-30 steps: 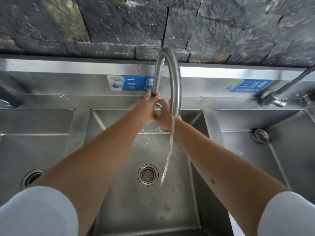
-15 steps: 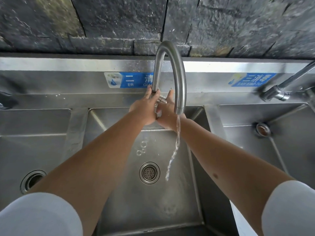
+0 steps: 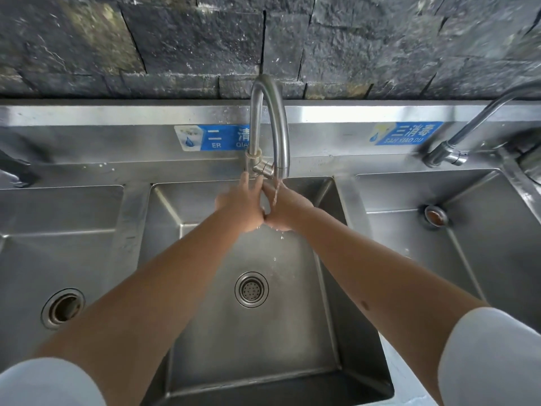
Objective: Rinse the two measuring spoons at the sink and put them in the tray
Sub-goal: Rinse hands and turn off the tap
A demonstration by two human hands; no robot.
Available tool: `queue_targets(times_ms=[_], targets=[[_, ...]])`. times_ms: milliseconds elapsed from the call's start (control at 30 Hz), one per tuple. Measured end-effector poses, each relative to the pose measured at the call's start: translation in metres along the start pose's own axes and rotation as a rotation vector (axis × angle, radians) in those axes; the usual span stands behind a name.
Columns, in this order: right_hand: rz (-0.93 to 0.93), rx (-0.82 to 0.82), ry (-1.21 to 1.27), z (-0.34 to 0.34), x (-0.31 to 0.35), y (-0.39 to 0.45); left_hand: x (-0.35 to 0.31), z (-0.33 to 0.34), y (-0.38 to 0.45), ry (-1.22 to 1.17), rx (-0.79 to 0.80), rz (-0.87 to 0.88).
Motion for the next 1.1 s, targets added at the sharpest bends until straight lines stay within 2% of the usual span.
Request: queue_targets(times_ms=[267, 600, 800, 1100], targets=[[-0.047, -0.078, -0.102, 0.036, -0.014, -0.073, -0.015, 0.039, -0.084, -0.014, -0.071, -0.010], [0.091, 0.072, -0.154, 0.093, -0.066, -0.175, -0.037, 0.088, -0.178, -0.062, 0.015, -0.024], [0.155, 0.064, -0.137, 0.105, -0.103, -0.209, -0.068, 0.093, -0.202, -0.021, 0.006, 0.029], [0.171, 0.061, -0.072, 0.095, -0.150, -0.237, -0.102, 0.104, -0.210, -0.033, 0.071, -0.023]])
Point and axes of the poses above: each hand's wrist, its own y-axis towards the middle knuckle, its own z-axis out of the palm, x = y × z, the point moved 8 cm from there along y, towards the middle knuckle, and after that the axes turned 14 degrees about y, right-handed, at the moved point
